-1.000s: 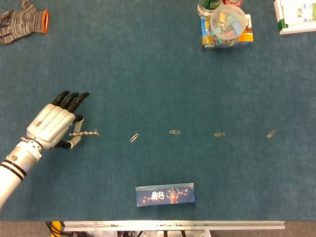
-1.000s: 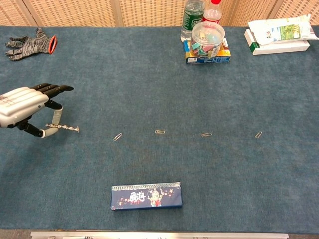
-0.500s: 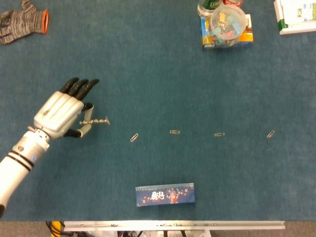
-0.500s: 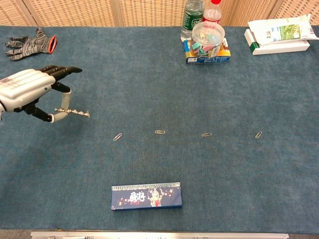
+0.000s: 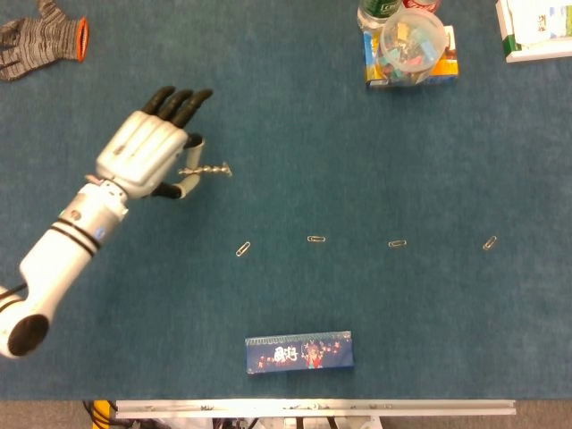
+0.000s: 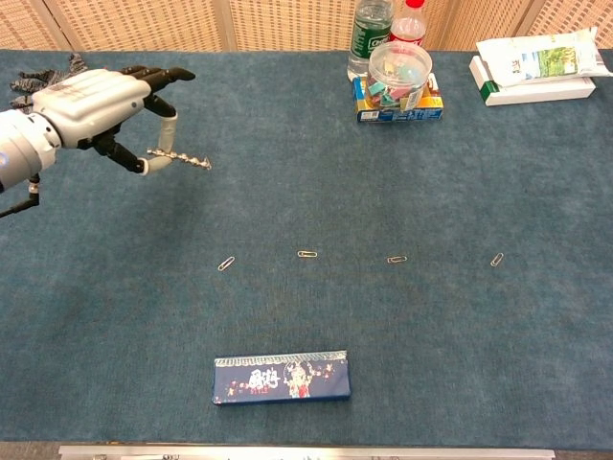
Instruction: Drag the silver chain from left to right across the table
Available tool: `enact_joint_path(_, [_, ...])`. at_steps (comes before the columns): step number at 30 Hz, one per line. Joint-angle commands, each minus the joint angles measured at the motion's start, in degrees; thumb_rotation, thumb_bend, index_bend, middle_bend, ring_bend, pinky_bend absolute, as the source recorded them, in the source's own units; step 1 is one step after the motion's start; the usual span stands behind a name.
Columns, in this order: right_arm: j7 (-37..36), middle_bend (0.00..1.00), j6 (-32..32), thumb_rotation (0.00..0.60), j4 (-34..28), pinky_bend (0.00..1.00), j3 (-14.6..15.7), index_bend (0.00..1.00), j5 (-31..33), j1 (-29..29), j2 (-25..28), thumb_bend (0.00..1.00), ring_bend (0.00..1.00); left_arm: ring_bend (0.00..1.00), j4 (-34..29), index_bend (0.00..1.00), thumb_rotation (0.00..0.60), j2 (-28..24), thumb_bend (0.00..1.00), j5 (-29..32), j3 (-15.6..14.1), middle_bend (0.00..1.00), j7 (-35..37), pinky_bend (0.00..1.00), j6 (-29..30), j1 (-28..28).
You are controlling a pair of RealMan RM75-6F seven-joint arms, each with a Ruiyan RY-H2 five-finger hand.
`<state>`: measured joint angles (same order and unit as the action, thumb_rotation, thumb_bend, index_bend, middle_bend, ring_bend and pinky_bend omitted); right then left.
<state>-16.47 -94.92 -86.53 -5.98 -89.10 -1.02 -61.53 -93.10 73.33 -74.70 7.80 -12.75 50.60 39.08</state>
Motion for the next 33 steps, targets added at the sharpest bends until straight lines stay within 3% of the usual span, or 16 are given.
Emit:
enact_joint_path(1, [-0.44,0.27,-0.34,0.6,0.09,0.45,-0.1,0.24,0.08,0.22,0.16,0.27,0.24,0.0,0.74,0.58,0.6,1.73,0.33,2.05,1.23,0.0,-1.75,0.03,-1.56,2.04])
enact_joint_path(17, [-5.0,0.27,-1.76,0.6,1.17,0.45,-1.4,0.24,2.09,1.53,1.17,0.27,0.24,0.0,5.51,0.58,0.6,9.72,0.33,9.03,4.17,0.0,-3.5,0.03,-7.13,10.49])
enact_joint_path(33, [-8.73,0.27,-3.02,0.6,2.46,0.45,-2.58,0.24,3.81,2.98,1.6,0.27,0.24,0.0,12.44,0.58,0.6,16.34,0.33,11.61,4.69,0.0,-3.23,0.03,-9.47,16.25])
